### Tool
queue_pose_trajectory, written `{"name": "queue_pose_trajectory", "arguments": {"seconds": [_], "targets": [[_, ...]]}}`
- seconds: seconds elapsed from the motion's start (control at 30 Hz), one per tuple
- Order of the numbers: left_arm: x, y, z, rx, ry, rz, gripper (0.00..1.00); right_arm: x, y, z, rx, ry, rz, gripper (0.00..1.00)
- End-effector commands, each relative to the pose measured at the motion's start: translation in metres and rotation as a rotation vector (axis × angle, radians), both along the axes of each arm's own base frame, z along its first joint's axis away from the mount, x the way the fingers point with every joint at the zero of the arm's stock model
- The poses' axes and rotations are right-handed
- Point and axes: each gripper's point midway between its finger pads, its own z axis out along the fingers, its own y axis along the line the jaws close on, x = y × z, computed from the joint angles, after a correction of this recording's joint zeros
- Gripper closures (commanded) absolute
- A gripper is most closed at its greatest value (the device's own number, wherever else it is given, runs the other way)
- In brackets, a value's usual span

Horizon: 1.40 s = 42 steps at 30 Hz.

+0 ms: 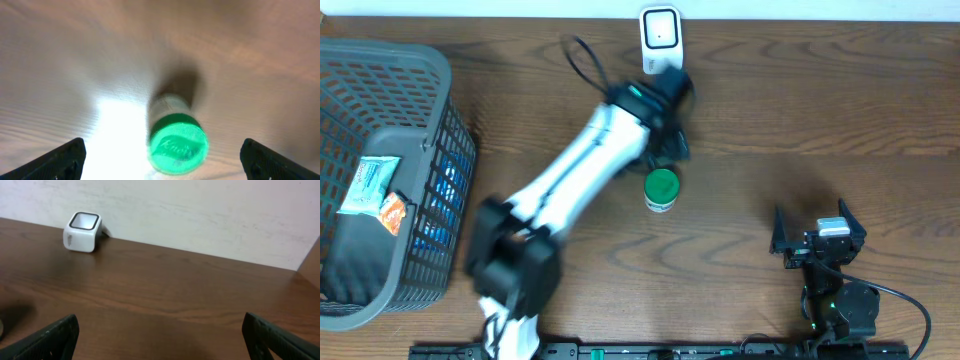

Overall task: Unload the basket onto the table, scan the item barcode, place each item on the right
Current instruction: 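Lift the bottle out and set it upright on the table centre, then reach into the basket and grasp the orange Kleenex packet, left gripper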

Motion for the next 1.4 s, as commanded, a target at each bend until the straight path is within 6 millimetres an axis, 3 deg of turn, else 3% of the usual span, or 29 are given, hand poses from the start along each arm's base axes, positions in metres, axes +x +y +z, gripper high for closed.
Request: {"name": "queue_pose_trajectory", "arguments": {"seconds": [0.0,0.1,0.2,0.3,0.4,0.53,0.7,0.97,1.2,1.37], "targets": [[0.024,0.084,0.146,0.062,-0.368,0.043,0.02,0.000,-0.001,0.000,0.010,0.001,-0.007,0.01],[0.014,0.160,0.197,0.068,-0.481,0.208,0.02,0.000,-0.001,0.000,0.010,0.001,-0.007,0.01],[-0.010,0.239,0.213,0.116,-0.480,0.413,0.02,0.000,-0.001,-0.001,0.010,0.001,-0.007,0.01],[-0.041,0.308,0.204,0.181,-0.397,0.612,0.02,0.000,-0.001,0.000,0.010,0.001,-0.007,0.01],[-0.071,0.363,0.182,0.243,-0.288,0.779,0.02,0.000,-0.001,0.000,0.010,0.001,-0.007,0.01],[-0.094,0.408,0.139,0.271,-0.173,0.923,0.02,0.000,-0.001,0.000,0.010,0.001,-0.007,0.01],[-0.103,0.442,0.070,0.280,-0.097,0.977,0.02,0.000,-0.001,0.000,0.010,0.001,-0.007,0.01],[-0.093,0.445,-0.025,0.252,-0.040,0.906,0.02,0.000,-0.001,0.000,0.010,0.001,-0.007,0.01],[-0.085,0.451,-0.080,0.237,0.064,0.895,0.02,0.000,-0.001,0.000,0.010,0.001,-0.007,0.01],[-0.084,0.461,-0.102,0.286,0.104,0.852,0.02,0.000,-0.001,0.000,0.010,0.001,-0.007,0.01]]}}
